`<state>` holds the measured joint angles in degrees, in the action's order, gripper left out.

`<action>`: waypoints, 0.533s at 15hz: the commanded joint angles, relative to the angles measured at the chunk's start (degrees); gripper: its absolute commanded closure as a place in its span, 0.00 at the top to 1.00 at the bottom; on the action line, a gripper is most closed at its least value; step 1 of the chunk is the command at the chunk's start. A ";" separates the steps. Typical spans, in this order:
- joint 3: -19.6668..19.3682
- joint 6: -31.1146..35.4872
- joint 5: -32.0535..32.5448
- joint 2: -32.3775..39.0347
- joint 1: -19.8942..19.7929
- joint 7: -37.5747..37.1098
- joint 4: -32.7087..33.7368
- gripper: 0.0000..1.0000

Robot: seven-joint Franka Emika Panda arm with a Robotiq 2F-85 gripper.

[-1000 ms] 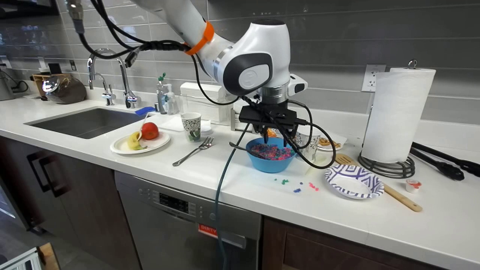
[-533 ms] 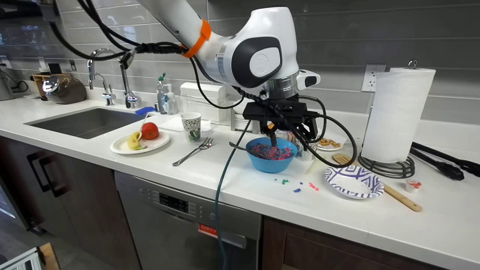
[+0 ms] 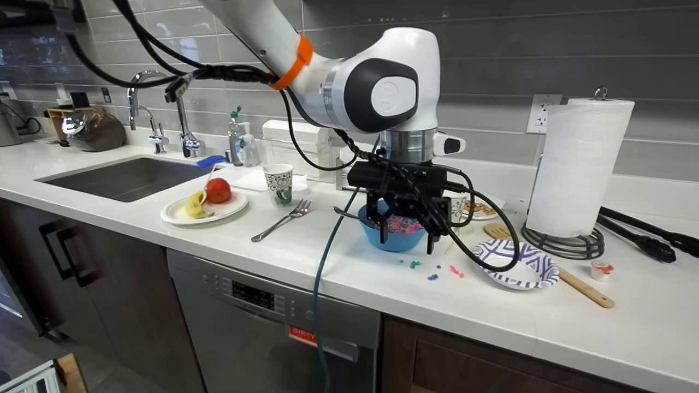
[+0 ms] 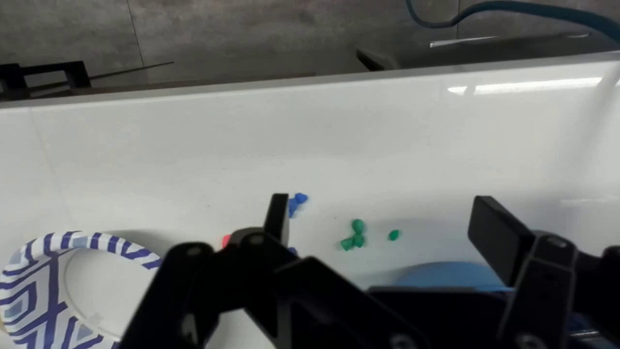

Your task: Put the blue cereal from the countertop inside the blue bowl.

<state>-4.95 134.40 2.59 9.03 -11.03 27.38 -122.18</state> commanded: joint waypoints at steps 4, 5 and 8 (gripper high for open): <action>0.62 2.24 -4.98 5.05 -1.18 4.34 2.81 0.39; 0.82 3.11 -5.63 5.83 -1.37 5.22 3.06 0.31; 1.49 5.46 -8.02 8.00 -1.96 7.51 3.97 0.23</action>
<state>-4.59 137.73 -2.68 14.22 -11.75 32.03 -119.86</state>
